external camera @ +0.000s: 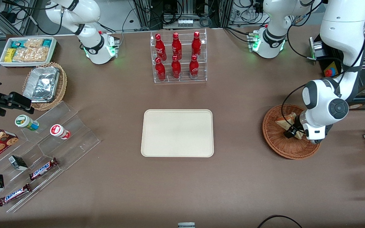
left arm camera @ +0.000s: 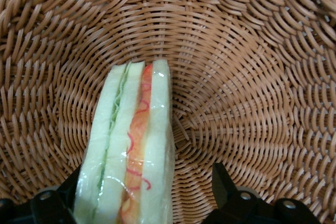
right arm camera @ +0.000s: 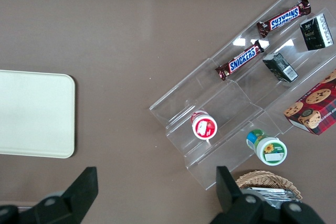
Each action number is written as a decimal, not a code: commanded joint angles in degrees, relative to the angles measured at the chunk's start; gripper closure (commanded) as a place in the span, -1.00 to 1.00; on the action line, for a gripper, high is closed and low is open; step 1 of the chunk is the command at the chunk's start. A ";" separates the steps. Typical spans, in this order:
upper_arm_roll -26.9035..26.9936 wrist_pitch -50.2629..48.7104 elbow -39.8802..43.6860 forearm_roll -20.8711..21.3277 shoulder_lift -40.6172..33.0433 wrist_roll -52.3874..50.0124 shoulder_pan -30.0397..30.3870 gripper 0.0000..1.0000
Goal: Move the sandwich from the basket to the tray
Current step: 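Lower the open left gripper and close it on the sandwich, then lift the sandwich and carry it over the cream tray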
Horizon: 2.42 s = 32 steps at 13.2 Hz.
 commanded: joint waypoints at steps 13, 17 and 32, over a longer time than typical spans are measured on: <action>-1.32 -25.38 24.93 -1.20 0.91 3.82 -4.25 0.32; -3.35 -24.50 29.51 -1.39 5.39 3.20 -12.15 0.31; -3.96 -12.02 41.82 -1.38 24.65 12.76 -36.60 0.21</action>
